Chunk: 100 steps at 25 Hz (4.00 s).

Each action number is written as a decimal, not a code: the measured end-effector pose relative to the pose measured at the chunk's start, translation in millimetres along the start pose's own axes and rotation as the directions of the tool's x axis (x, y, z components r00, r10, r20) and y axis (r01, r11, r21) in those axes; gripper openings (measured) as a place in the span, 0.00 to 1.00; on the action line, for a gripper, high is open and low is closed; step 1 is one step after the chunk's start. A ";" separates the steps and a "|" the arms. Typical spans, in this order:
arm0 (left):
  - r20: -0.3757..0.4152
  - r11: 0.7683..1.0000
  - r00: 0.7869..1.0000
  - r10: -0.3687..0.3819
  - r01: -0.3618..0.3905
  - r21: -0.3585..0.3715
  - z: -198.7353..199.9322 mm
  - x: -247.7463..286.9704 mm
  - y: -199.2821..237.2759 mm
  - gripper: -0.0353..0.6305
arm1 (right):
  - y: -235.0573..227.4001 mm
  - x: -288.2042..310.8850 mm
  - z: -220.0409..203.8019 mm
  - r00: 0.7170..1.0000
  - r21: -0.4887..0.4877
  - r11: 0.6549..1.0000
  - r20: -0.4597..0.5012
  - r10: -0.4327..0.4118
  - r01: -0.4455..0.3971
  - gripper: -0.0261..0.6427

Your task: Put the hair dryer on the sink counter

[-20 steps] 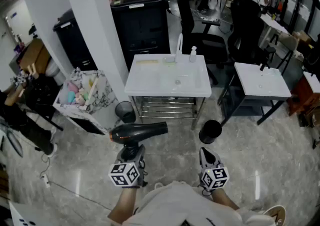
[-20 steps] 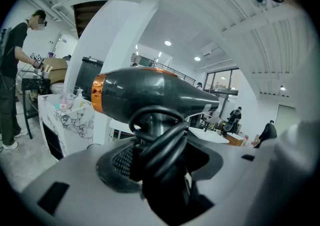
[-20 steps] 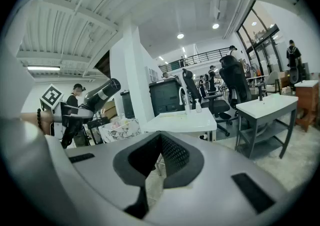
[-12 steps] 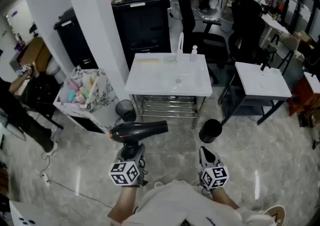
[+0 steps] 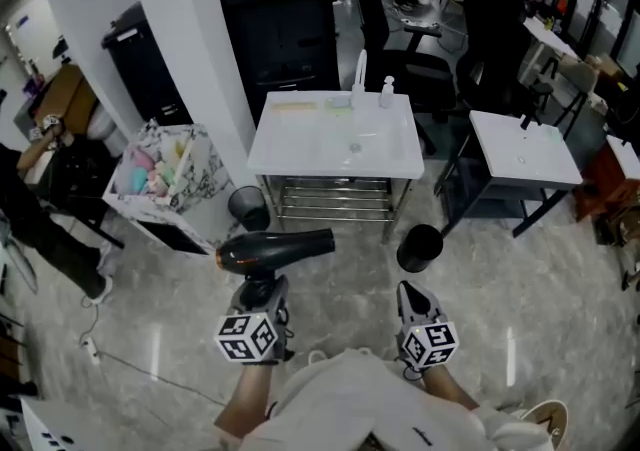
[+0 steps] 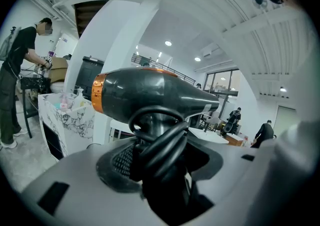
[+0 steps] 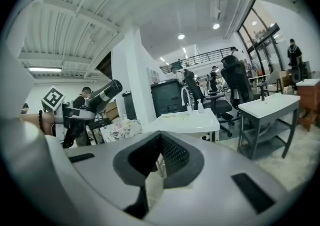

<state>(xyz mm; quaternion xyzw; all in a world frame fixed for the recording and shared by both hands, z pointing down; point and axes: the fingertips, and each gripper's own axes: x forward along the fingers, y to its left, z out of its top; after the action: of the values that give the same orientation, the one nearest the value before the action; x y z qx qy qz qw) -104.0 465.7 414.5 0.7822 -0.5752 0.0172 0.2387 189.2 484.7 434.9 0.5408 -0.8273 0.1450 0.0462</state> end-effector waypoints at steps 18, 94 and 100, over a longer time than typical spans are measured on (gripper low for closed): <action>0.008 0.999 1.000 0.006 -0.006 -0.042 2.4 -18.3 65.2 0.44 | 56.2 36.8 -8.3 0.999 -0.041 0.999 -0.033 0.012 -0.013 0.06; -0.115 0.998 0.992 0.051 -0.055 -0.039 155.2 497.9 133.9 0.44 | -118.0 519.3 115.3 0.945 -0.075 0.949 -0.143 0.293 -0.306 0.06; -0.148 0.998 0.989 0.029 -0.036 -0.043 173.0 537.4 165.1 0.44 | -102.4 571.6 118.1 0.937 -0.042 0.948 -0.168 0.305 -0.316 0.06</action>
<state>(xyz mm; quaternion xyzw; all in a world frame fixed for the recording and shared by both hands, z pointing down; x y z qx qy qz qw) -115.2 -118.6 481.7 0.7637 -0.5689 0.0657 0.2980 57.0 -91.5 475.0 0.3882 -0.9003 0.1651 0.1072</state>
